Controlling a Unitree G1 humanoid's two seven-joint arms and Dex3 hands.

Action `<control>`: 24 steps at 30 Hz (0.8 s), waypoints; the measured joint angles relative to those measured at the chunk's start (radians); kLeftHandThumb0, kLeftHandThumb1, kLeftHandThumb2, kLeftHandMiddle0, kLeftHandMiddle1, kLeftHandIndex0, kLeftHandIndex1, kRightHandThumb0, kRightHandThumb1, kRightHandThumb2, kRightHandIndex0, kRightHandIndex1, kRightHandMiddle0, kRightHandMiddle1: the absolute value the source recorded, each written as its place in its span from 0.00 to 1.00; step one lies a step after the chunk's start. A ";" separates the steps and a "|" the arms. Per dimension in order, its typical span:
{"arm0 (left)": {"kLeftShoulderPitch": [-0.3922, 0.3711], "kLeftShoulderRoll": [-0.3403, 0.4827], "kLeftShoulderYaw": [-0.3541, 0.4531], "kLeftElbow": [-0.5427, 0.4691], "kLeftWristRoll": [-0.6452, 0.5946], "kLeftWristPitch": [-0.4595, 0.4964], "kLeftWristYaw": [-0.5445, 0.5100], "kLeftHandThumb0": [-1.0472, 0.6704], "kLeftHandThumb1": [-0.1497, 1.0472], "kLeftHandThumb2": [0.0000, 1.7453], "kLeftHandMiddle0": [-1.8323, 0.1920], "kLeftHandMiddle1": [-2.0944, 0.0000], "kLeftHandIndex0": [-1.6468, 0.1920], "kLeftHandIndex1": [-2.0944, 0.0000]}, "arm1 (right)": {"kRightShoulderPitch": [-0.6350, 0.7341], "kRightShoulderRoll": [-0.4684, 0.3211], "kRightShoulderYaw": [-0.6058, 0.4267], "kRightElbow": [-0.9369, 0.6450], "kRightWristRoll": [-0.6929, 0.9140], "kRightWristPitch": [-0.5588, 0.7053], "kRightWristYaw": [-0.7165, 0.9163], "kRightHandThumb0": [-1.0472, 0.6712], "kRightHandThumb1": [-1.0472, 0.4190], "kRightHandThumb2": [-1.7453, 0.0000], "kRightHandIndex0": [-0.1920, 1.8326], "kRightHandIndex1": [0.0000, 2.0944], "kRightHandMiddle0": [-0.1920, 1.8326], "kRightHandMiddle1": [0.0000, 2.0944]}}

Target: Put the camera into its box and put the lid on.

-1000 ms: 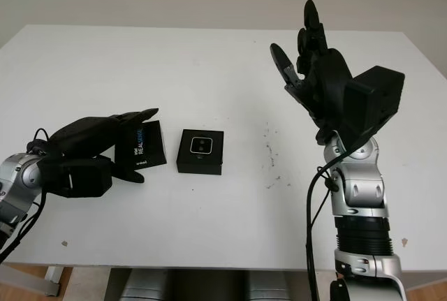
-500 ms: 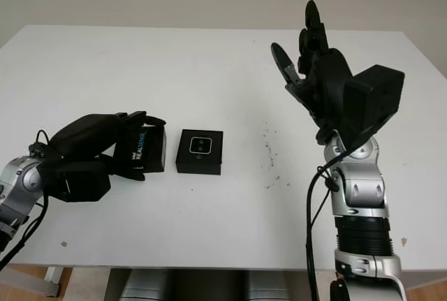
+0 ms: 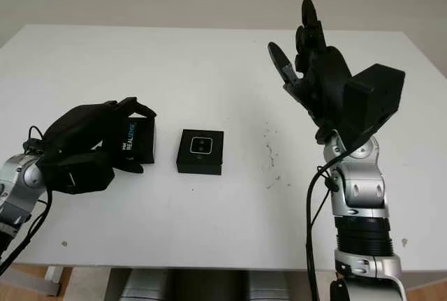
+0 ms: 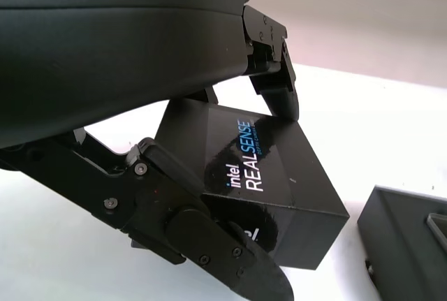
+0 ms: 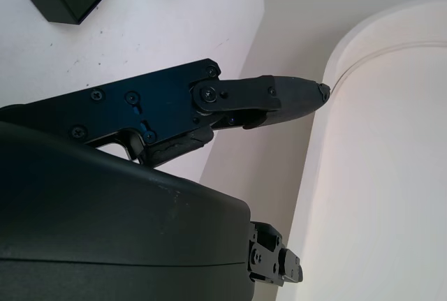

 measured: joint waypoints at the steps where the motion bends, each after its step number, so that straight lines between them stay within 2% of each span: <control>1: 0.000 -0.001 0.010 -0.021 -0.012 0.020 -0.014 0.56 0.97 0.03 0.72 0.31 0.77 0.38 | 0.000 0.000 0.000 0.000 0.002 0.000 0.000 0.22 0.00 0.81 0.00 0.01 0.01 0.02; 9: -0.043 -0.034 0.053 -0.158 -0.156 0.135 -0.132 0.56 0.96 0.03 0.71 0.33 0.76 0.37 | 0.007 0.017 0.004 -0.001 0.005 -0.001 -0.016 0.20 0.00 0.81 0.00 0.01 0.01 0.03; 12: -0.060 -0.052 0.065 -0.222 -0.204 0.209 -0.179 0.54 0.96 0.03 0.69 0.34 0.76 0.38 | 0.007 0.023 0.005 -0.001 0.005 -0.002 -0.023 0.19 0.00 0.82 0.00 0.01 0.01 0.03; 19: -0.072 -0.112 0.047 -0.334 -0.236 0.378 -0.237 0.53 0.95 0.03 0.69 0.26 0.75 0.34 | 0.008 0.035 0.015 -0.001 0.003 -0.003 -0.033 0.18 0.00 0.82 0.00 0.02 0.01 0.03; 24: -0.059 -0.146 0.022 -0.343 -0.236 0.365 -0.226 0.54 0.95 0.03 0.68 0.27 0.76 0.34 | 0.009 0.040 0.018 -0.001 -0.001 -0.021 -0.038 0.18 0.00 0.83 0.01 0.02 0.02 0.03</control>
